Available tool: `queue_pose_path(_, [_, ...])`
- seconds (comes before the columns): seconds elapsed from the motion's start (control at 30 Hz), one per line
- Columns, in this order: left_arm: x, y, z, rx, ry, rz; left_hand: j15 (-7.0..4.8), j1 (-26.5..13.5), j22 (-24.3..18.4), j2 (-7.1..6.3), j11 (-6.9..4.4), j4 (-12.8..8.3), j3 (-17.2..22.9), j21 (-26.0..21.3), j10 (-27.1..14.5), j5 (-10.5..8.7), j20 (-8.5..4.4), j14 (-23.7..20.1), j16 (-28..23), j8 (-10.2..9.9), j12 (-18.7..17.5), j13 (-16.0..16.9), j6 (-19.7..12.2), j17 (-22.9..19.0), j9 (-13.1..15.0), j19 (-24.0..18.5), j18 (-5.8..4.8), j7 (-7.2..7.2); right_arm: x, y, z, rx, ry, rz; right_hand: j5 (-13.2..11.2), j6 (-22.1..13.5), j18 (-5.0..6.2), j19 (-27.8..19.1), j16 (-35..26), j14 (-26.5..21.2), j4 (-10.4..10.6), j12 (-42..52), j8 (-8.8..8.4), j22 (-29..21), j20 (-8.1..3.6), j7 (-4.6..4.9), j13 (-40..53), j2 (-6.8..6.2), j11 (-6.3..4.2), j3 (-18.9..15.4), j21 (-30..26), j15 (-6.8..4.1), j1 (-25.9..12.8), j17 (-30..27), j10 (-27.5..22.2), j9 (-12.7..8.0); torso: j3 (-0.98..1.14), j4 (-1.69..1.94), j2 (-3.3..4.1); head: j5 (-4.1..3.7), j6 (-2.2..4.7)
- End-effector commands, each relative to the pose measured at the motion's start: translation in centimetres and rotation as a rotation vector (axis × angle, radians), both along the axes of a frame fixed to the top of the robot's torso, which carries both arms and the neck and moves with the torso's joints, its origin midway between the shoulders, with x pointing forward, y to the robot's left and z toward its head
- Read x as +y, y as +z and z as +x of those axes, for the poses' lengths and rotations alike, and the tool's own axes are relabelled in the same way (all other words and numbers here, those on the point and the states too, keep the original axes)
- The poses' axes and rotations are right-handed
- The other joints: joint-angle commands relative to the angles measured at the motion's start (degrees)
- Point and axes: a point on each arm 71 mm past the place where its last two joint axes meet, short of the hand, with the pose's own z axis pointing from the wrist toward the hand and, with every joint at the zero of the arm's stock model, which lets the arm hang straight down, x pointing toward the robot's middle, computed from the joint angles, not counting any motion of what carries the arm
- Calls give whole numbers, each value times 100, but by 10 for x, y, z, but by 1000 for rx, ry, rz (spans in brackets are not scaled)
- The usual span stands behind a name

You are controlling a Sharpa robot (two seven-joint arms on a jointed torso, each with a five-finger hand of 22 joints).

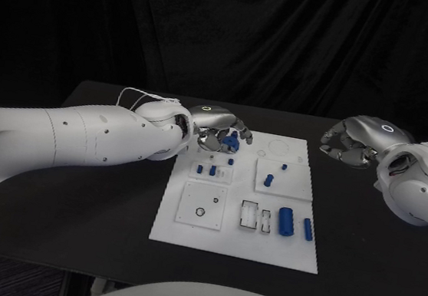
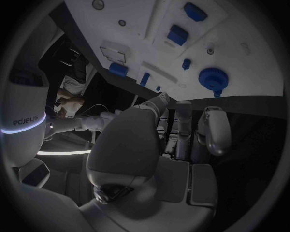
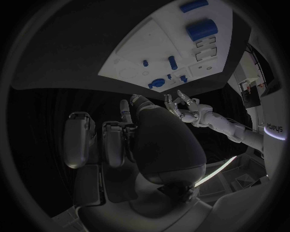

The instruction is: Assemble the parts on the task board

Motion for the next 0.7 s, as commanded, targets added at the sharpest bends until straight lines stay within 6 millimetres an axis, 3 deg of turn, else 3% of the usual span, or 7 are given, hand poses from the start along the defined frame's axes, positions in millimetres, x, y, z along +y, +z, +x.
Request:
queue_pose_path(0.03, [-3, -5, 1, -46, -15, 76, -1, -50, 1020, -54, 24, -29, -177, 156, 79, 203, -3, 211, 221, -1, 2, -142, 5, 200, -240, 165, -66, 0, 1, 0, 0, -6, 5, 0, 19, 50, 1, 116, 20, 548, -6, 6, 36, 1150, -17, -6, 1440, -16, 10, 27, 33, -4, 1, 1330, 516, 7, -28, 5, 12, 5, -1])
queue_pose_path(0.33, [-7, -10, 2, -88, -15, 136, -15, -166, 1105, -67, 27, -28, -385, 443, 410, 267, -10, 555, 601, 33, 151, -313, 368, 557, -536, 392, -129, 118, 2, -1, 1, -2, 7, -2, 19, 62, 0, 117, 26, 550, -7, 5, 41, 1151, -18, -8, 1439, -18, 10, 28, 36, -5, 0, 1335, 515, 8, -47, -28, 45, 38, -1])
queue_pose_path(0.57, [-8, -15, 3, -78, -11, 181, -25, -282, 1115, -59, 20, 9, -488, 484, 623, 281, -16, 584, 658, 86, 249, -355, 683, 514, -652, 431, -137, 281, 3, -1, 1, -2, 10, -3, 20, 68, 2, 115, 20, 548, -8, -4, 42, 1149, -18, -9, 1430, -21, 9, 29, 29, -6, -1, 1330, 505, 9, -35, -34, 46, 37, -1])
queue_pose_path(0.7, [-9, -18, 2, -67, -12, 192, -24, -287, 1111, -61, 18, 8, -495, 470, 643, 282, -16, 575, 654, 91, 255, -361, 719, 492, -662, 423, -134, 296, 3, -1, 1, -2, 12, -3, 20, 68, 2, 115, 20, 548, -8, -4, 42, 1149, -18, -9, 1430, -21, 9, 29, 29, -6, -1, 1330, 505, 9, -32, -29, 39, 25, -1])
